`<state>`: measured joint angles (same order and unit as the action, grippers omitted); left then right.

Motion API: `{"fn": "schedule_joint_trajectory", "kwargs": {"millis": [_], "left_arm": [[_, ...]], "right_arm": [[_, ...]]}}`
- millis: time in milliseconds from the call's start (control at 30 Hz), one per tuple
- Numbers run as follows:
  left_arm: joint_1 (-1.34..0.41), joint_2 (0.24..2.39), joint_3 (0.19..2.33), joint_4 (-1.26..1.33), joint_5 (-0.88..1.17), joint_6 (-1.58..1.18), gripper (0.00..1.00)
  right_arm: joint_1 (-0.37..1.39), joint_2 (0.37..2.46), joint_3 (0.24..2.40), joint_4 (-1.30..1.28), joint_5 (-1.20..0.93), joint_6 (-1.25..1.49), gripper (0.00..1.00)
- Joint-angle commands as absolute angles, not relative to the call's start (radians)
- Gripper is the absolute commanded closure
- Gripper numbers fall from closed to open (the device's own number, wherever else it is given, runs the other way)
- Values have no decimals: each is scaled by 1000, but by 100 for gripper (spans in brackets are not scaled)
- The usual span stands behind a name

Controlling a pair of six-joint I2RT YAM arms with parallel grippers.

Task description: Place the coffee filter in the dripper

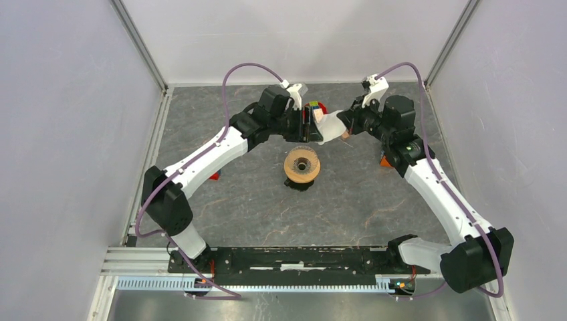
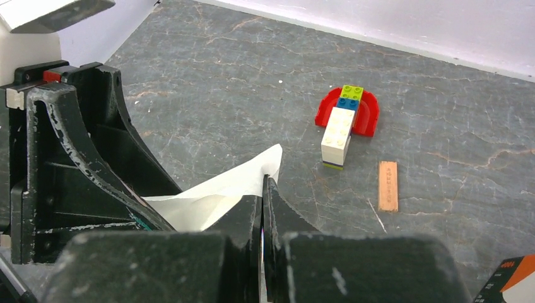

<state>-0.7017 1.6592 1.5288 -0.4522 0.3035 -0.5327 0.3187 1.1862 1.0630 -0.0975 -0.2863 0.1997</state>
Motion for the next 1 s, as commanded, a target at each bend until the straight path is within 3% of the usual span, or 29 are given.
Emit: {"fn": "schedule_joint_trajectory", "kwargs": {"millis": [0,233,567,967], "left_arm": [[-682,1660,1506,-382,359,-623,40],[-668,1667,1485,-343,409,-661,56],[-656,1684,1506,-346,413,-631,70],[-655,1686,1531,-375,385,-587,98]], "right_arm": [[311,1174,1054,-41,-281,240,100],[307,1177,1043,-28,-290,243,100],[306,1178,1029,-12,-315,244,100],[307,1172,1014,-8,-342,227,100]]}}
